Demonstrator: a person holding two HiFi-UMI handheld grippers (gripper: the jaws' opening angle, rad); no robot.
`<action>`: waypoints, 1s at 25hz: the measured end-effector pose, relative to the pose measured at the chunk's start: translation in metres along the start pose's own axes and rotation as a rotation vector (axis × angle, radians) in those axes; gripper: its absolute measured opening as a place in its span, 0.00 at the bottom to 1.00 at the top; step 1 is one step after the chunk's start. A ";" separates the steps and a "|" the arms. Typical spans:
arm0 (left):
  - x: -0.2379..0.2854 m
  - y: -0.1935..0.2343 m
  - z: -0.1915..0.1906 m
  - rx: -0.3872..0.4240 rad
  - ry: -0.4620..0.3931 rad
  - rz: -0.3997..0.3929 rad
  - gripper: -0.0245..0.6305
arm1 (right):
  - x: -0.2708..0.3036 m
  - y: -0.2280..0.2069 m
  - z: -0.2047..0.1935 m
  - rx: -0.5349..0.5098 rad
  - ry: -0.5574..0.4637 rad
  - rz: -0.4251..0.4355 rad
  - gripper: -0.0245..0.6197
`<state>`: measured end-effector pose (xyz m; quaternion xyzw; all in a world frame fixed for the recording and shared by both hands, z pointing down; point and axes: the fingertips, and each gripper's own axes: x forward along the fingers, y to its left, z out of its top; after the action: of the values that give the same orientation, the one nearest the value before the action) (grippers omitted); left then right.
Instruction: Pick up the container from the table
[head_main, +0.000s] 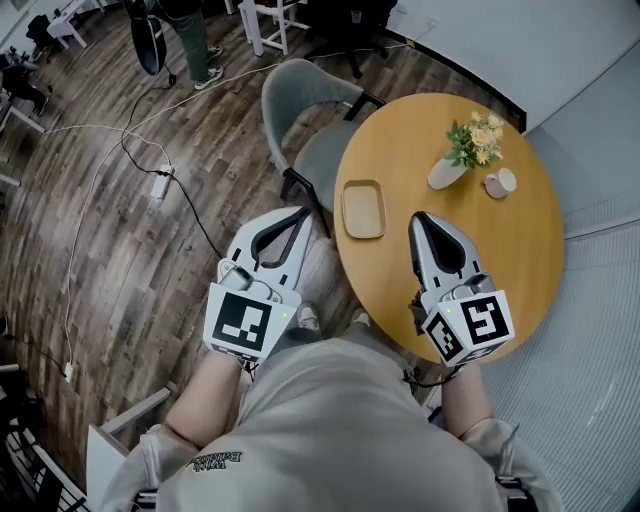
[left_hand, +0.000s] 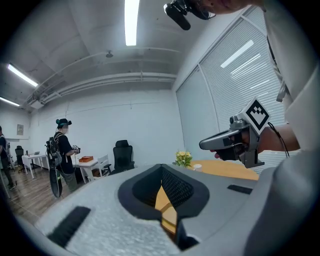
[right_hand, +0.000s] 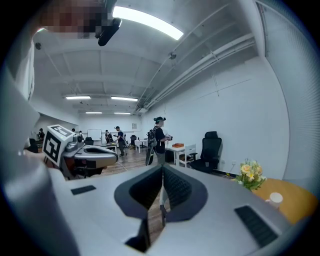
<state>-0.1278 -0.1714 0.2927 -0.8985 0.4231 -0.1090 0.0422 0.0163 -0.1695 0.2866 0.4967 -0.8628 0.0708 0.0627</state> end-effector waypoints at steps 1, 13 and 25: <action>0.001 -0.001 0.001 0.001 0.002 0.006 0.07 | 0.001 -0.003 -0.001 -0.002 0.005 0.002 0.09; 0.024 -0.019 0.012 -0.034 0.008 0.029 0.07 | 0.006 -0.020 -0.002 0.096 -0.008 0.127 0.09; 0.060 -0.010 -0.015 0.011 0.061 0.007 0.07 | 0.034 -0.048 -0.031 0.049 0.110 0.121 0.22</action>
<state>-0.0870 -0.2109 0.3180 -0.8931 0.4267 -0.1385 0.0345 0.0417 -0.2166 0.3264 0.4405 -0.8844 0.1228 0.0935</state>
